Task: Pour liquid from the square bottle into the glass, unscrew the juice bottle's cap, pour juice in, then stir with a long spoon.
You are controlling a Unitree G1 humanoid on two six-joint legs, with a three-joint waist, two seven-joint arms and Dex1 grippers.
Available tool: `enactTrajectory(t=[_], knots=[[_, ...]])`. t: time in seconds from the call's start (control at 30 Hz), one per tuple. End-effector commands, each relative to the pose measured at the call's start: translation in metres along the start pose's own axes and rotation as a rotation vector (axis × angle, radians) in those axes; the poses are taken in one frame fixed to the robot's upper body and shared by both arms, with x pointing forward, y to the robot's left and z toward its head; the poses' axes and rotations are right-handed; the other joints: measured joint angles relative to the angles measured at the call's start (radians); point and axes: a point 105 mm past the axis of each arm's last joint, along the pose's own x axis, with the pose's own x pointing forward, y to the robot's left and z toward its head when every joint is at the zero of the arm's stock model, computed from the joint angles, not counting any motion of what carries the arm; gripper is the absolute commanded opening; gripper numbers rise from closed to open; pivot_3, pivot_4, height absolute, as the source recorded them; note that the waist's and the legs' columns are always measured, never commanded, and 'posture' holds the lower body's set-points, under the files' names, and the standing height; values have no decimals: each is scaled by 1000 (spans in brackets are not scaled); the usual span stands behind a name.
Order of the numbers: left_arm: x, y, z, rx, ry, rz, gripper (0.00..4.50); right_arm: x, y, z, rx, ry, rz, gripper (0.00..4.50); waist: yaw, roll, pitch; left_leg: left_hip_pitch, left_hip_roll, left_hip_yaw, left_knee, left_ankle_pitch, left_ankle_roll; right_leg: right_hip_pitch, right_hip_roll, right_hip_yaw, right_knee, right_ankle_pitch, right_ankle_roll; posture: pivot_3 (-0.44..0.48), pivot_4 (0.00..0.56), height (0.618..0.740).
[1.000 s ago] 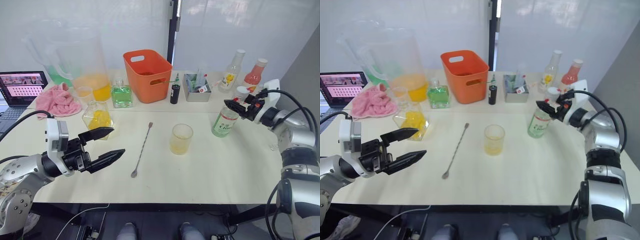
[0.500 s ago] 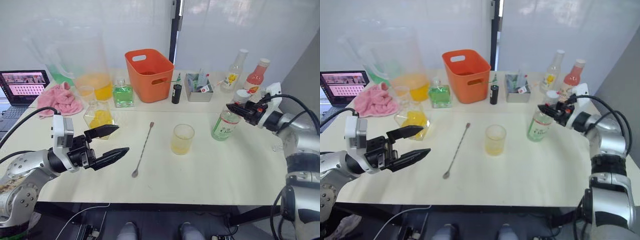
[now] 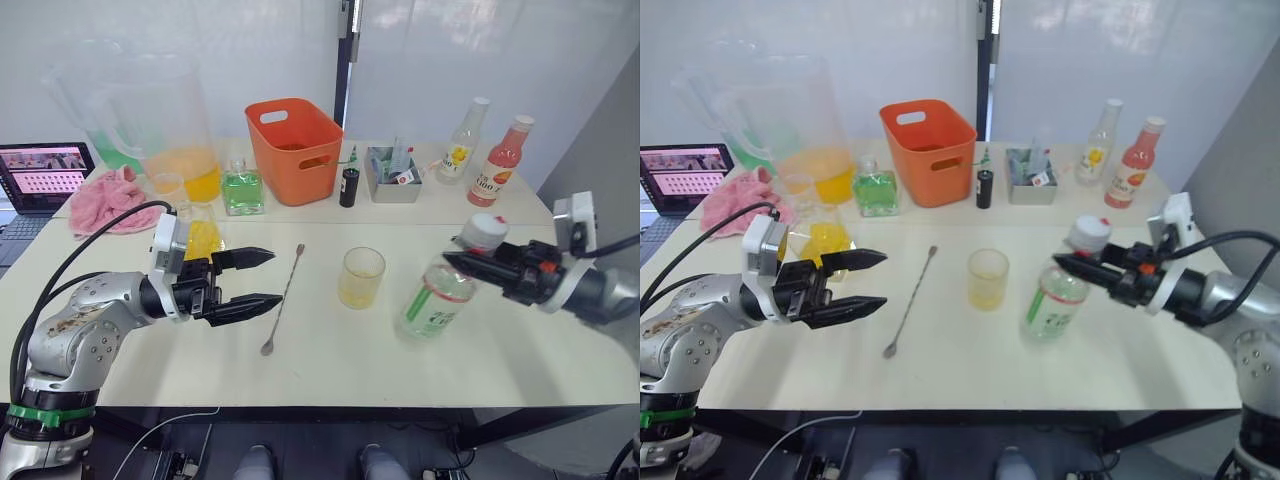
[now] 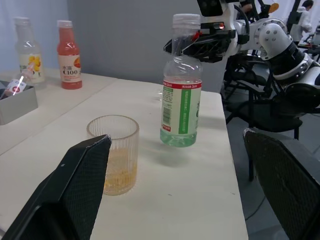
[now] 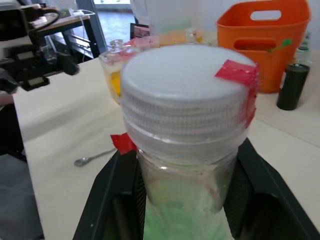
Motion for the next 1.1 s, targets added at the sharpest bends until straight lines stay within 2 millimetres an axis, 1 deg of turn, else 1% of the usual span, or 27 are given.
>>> enactTrajectory(t=[0.03,0.13,0.2,0.27,0.37,0.43,0.53,0.67,0.73,0.77,0.87,0.93,1.1], knots=[[2,-4,4,17,28,-59,4500,16,28,10,-64,-48,42,1409,2,0,0,0,0,0,0,0,0,0,0,0,0,0,0,0,150,725],[2,-5,3,13,42,-78,4500,26,39,6,-65,-57,54,1409,3,0,0,-1,0,0,0,0,0,0,0,0,0,0,0,0,150,725],[2,-5,3,13,45,-78,4500,38,47,4,-61,-88,51,1409,3,-1,0,-1,0,0,0,0,0,0,0,0,-1,0,0,0,150,725],[3,-6,4,16,40,-81,4500,48,52,-3,-81,-81,49,1409,3,-1,0,-1,0,-1,0,0,0,-1,0,0,-1,0,0,0,150,725],[3,-8,5,-2,42,-95,4500,53,52,-18,-110,-30,28,1409,4,-1,0,-2,0,-1,0,0,0,-1,0,0,-1,0,0,0,150,725],[2,-10,3,1,71,-104,4500,56,54,-27,-128,-1,23,1409,8,-1,0,-2,0,-1,0,0,0,-1,0,0,-1,0,0,0,150,725],[1,-10,2,4,81,-99,4500,59,59,-33,-134,5,21,1409,7,-1,0,-2,0,-1,0,0,0,-1,0,-1,-1,0,0,0,150,725],[0,-11,1,3,85,-95,4500,60,63,-38,-91,6,31,1409,4,-1,0,-2,0,-1,0,0,0,-1,0,-1,-1,0,-1,0,150,725],[-1,-11,0,2,87,-92,4500,60,64,-39,-83,13,41,2459,3,-1,0,-2,0,-1,0,0,0,-1,0,-1,-1,0,-1,0,150,725],[-2,-11,0,-1,94,-90,4500,60,65,-40,-81,20,48,2734,4,-1,0,-1,1,-1,0,0,0,-1,0,-1,-1,0,-1,0,150,725],[-3,-12,-2,-6,114,-91,4500,57,66,-41,-74,33,67,3822,4,-1,0,-2,1,-1,0,0,0,-1,0,-1,-1,0,-1,0,150,725],[-3,-13,-3,-8,116,-91,4500,53,63,-39,-86,43,77,4466,4,-1,0,-2,1,-1,0,0,0,-1,0,-1,-1,0,-1,0,150,725],[-5,-15,-2,-16,114,-78,4500,41,55,-35,-79,82,152,4466,6,-2,0,-2,0,-1,0,0,0,-1,0,-1,-2,0,-1,0,150,725]])
